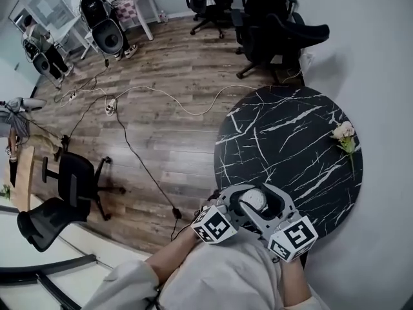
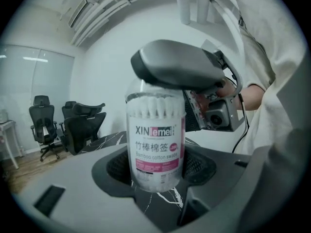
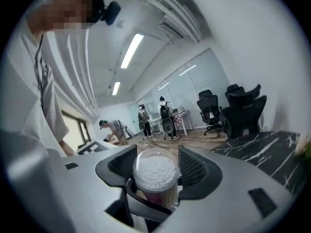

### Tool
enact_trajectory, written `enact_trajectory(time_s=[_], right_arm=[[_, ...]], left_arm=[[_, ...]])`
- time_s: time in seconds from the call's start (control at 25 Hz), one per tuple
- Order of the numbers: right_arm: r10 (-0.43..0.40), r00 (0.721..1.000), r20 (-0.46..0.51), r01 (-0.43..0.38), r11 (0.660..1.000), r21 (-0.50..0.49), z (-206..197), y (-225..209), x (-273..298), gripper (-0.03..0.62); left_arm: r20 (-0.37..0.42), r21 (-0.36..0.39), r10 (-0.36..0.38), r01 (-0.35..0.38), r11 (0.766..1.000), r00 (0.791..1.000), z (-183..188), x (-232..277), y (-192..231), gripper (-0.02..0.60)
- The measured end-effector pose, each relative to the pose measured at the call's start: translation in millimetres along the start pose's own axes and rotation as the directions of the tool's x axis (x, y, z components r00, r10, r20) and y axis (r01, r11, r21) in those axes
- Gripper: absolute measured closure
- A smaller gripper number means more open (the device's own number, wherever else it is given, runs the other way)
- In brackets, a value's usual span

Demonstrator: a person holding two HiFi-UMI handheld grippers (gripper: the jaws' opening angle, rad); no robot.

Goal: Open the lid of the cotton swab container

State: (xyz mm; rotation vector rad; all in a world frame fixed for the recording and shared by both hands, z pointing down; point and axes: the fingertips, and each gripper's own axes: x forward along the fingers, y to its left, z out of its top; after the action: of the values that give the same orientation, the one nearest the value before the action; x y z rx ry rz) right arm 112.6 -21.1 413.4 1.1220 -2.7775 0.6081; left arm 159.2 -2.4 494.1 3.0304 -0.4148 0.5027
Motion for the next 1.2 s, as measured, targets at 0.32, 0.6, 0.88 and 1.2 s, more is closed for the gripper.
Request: enact_trajectory(time_s=[0.32,0.6,0.88,1.2], right_arm=[[-0.012,1.000,0.028,0.015,0.994,-0.108,8.2,-6.7,1.2,0.301],[-0.143,0.986,0.088,0.162,0.949,-0.271,29.9,-26.2,-18.4,0.301],[-0.312,0.925,0.215,0.363,0.893,-0.267,66.8,-65.6,-38.1,0.301],[-0.460,0.870,0.178,0.493,0.826,-0.273,49.1,-120.6,-56.4,0.301]], left_arm=[[0.016,-0.024,0.038,-0.038,0.999,0.999,2.8,4.5,10.2,0.324],[-0.023,-0.026,0.030,-0.031,0.999,0.999,-8.1,13.1,13.7,0.324],[-0.020,-0.033,0.009,-0.010,0.999,1.000,-1.0,25.5,16.6,0.324],[0.007,-0.051,0.003,-0.003,0.999,1.000,7.0,28.9,23.2,0.324]])
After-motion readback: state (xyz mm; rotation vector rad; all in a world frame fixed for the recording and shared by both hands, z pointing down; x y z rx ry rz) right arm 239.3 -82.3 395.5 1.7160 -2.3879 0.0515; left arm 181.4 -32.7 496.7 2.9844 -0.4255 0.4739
